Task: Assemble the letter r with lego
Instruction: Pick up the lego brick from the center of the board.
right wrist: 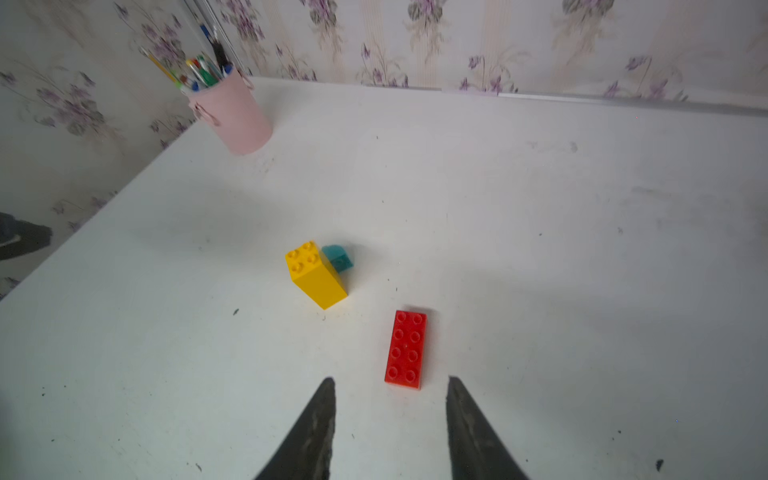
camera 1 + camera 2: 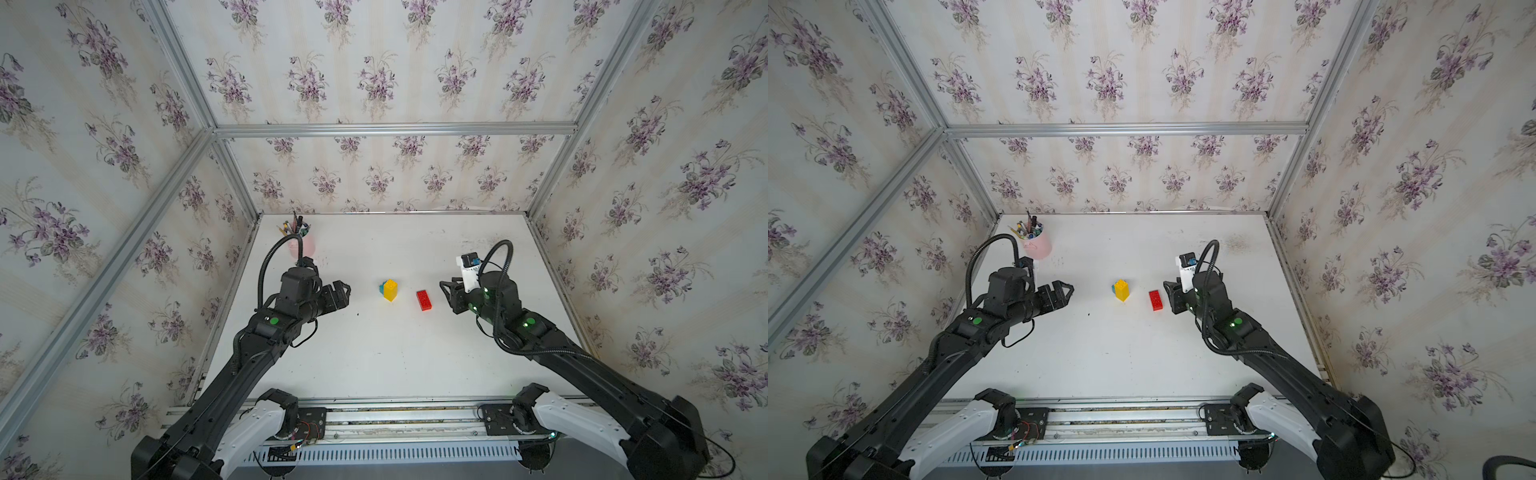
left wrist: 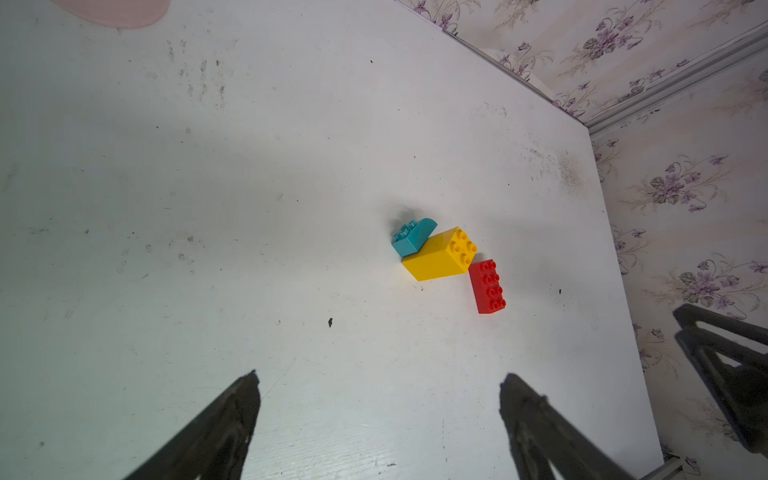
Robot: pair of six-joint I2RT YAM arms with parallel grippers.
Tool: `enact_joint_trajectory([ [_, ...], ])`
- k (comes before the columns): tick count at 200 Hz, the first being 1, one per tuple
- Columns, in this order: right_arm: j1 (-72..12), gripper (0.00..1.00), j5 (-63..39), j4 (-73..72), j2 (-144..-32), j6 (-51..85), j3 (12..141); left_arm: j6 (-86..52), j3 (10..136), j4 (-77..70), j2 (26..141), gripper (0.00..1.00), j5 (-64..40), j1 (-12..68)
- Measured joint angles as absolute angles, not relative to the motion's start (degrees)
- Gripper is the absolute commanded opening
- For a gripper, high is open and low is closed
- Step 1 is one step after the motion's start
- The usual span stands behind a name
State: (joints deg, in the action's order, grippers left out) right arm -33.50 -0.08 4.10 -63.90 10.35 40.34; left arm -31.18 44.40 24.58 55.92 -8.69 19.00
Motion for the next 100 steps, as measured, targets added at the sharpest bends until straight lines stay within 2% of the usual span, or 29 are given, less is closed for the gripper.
enact_joint_trajectory([
  [13, -33.65, 0.49, -0.6, 5.21, -68.49, 10.57, 41.56, -31.11, 44.36, 24.45, 56.53, 0.92, -7.81, 19.42],
  [41, -33.78, 0.72, -1.15, 6.63, -76.64, 11.18, 43.97, -31.62, 43.13, 23.9, 56.31, 0.92, -6.35, 19.68],
  [52, -34.11, 0.77, -1.41, 6.83, -79.68, 11.57, 44.86, -32.03, 42.57, 23.88, 56.25, 0.92, -6.2, 19.7],
  [69, -35.18, 0.78, -1.1, 7.55, -83.68, 11.55, 46.39, -32.27, 42.15, 23.88, 56.31, 0.92, -5.96, 19.75],
  [100, -37.78, 0.74, 1.13, 8.34, -90.28, 10.74, 49.12, -32.42, 41.98, 23.86, 56.66, 0.92, -5.56, 19.75],
])
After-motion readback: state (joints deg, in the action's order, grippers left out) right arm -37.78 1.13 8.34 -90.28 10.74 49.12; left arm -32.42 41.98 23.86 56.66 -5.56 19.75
